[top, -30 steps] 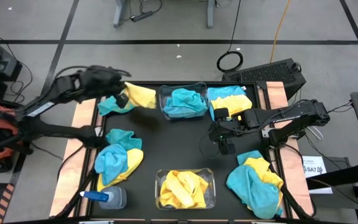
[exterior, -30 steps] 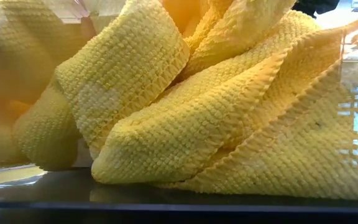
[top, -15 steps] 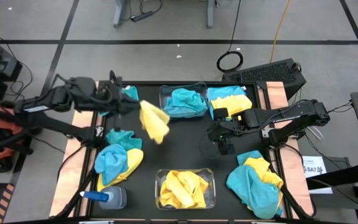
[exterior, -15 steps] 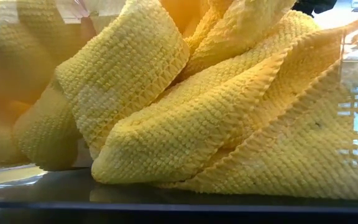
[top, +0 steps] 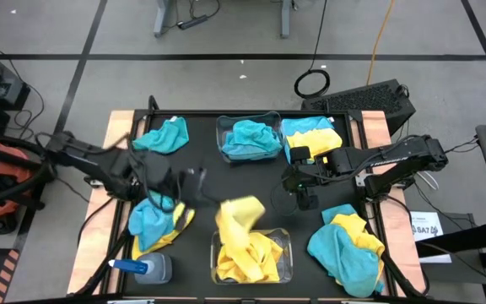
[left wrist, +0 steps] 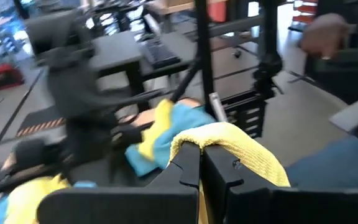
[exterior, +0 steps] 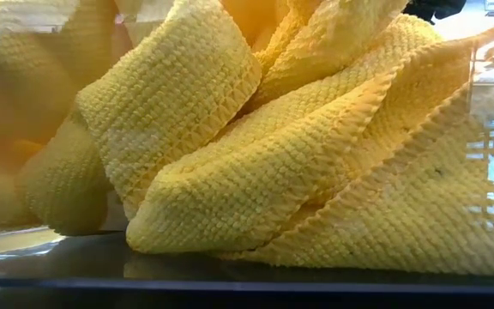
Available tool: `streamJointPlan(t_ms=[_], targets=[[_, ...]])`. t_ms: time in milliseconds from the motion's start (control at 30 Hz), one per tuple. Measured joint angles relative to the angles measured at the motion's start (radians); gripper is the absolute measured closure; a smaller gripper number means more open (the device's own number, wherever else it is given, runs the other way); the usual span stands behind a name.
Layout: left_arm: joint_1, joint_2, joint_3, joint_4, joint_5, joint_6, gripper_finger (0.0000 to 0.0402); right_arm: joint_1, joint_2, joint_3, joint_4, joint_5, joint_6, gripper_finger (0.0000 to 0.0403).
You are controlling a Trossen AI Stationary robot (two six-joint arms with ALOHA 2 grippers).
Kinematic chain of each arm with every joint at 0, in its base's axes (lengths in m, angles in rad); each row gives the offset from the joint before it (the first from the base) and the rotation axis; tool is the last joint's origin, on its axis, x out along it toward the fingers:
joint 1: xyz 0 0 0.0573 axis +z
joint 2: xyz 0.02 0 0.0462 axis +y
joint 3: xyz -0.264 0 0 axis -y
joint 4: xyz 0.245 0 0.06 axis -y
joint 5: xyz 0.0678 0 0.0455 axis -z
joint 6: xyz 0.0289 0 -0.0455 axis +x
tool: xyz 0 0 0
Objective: Sort microfiber towel by color & place in baskets
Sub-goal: Put the yellow microfiber towel into the bottom transparent bin
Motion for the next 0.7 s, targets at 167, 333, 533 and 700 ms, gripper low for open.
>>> streamJointPlan(t_ms=[167,333,533,700], targets=[[-0.063,0.075,0.000,0.137,0.049,0.041,0.0401,0.000,0.000,0.000,0.000,0.000,0.000,0.0122],[-0.098,0.133,0.016,0.197,0.073,0.055,0.0401,0.000,0.000,0.000,-0.002,0.000,0.005,0.0122],[-0.119,0.194,0.042,0.236,0.124,0.070,0.0401,0.000,0.000,0.000,-0.006,0.000,0.008,0.0122],[-0.111,0.247,0.042,0.230,0.123,0.079,0.0401,0.000,0.000,0.000,-0.006,0.000,0.024,0.0122]])
